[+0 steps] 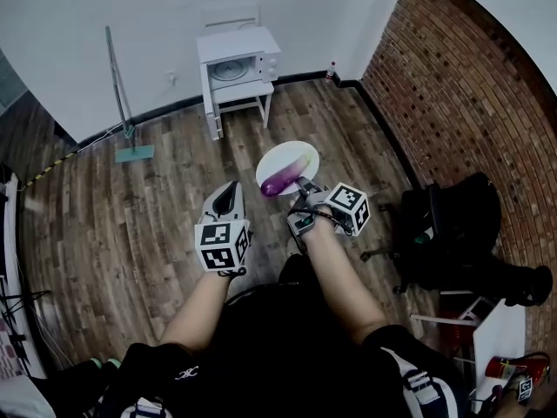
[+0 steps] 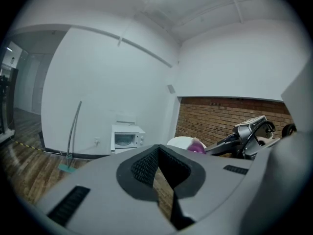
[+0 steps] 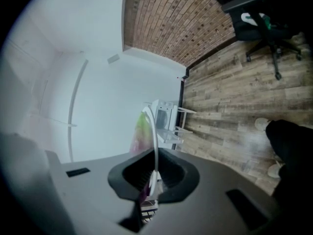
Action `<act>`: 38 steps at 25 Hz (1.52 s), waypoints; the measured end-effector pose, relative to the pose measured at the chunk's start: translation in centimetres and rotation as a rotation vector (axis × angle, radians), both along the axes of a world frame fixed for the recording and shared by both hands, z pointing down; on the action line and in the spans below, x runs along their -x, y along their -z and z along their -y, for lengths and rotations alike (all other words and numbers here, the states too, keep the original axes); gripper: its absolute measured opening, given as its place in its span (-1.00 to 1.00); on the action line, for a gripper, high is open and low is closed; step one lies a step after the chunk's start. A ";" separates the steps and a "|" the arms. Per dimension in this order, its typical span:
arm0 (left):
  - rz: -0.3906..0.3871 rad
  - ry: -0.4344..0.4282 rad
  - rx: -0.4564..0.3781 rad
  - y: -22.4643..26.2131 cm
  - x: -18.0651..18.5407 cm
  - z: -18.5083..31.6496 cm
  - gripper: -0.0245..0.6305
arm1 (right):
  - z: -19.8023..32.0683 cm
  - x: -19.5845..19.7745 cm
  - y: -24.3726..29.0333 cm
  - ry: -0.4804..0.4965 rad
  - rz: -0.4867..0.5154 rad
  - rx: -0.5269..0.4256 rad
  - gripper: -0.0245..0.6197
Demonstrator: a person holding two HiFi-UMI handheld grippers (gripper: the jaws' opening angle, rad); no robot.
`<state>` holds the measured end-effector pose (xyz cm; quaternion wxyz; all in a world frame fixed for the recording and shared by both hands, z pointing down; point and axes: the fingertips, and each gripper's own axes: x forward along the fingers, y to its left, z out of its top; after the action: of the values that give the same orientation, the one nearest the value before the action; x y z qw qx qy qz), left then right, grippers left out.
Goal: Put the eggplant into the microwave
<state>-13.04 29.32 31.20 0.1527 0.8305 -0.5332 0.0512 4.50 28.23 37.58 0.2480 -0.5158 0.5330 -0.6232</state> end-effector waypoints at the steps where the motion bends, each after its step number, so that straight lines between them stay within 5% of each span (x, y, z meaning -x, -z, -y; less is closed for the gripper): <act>1: 0.005 0.000 0.004 -0.2 -0.2 0.7 -0.93 | 0.8 -0.2 -0.2 0.001 0.003 0.001 -0.84; 16: 0.045 0.100 -0.005 1.2 -6.9 18.4 -0.93 | 20.0 -6.1 0.8 0.136 0.010 -0.021 -0.84; 26: 0.049 0.173 0.015 0.5 -11.2 26.3 -0.93 | 28.4 -9.5 -0.7 0.219 0.002 0.016 -0.84; 38: 0.055 0.214 0.054 -1.6 -10.1 33.3 -0.93 | 35.2 -8.2 -3.1 0.275 0.001 0.060 -0.84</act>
<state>-2.92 -3.96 32.84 0.1649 0.7626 -0.6214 0.0718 12.65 -6.98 40.70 0.1449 -0.4447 0.5797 -0.6672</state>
